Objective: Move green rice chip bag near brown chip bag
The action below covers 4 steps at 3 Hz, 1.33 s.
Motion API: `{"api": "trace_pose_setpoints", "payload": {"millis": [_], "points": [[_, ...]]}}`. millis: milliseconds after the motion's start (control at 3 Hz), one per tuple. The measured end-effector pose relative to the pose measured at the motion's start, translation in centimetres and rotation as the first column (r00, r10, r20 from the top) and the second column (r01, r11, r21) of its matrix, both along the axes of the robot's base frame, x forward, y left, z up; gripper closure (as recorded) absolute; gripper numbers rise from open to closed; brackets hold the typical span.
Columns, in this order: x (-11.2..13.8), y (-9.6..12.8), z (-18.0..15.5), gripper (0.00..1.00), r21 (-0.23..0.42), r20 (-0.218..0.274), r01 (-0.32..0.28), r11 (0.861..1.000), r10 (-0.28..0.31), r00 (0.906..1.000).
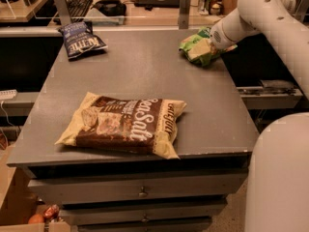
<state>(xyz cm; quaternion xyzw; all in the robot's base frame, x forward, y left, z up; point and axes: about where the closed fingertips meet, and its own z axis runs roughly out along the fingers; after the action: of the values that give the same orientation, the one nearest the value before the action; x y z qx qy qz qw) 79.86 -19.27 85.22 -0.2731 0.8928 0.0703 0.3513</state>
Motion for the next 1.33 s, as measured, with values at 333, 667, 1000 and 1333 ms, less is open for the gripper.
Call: {"api": "trace_pose_setpoints", "payload": {"millis": [333, 667, 1000, 1333], "points": [[0.0, -0.2, 0.3, 0.01, -0.004, 0.006, 0.006, 1.000, -0.006, 1.0000], [0.2, -1.1, 2.8, 0.00, -0.038, 0.054, 0.039, 0.999, -0.037, 0.9978], [0.2, -0.9, 2.6, 0.00, -0.039, 0.050, 0.037, 0.999, -0.035, 0.9981], [0.3, 0.3, 1.6, 0.15, -0.041, 0.030, 0.025, 0.999, -0.024, 0.9993]]}}
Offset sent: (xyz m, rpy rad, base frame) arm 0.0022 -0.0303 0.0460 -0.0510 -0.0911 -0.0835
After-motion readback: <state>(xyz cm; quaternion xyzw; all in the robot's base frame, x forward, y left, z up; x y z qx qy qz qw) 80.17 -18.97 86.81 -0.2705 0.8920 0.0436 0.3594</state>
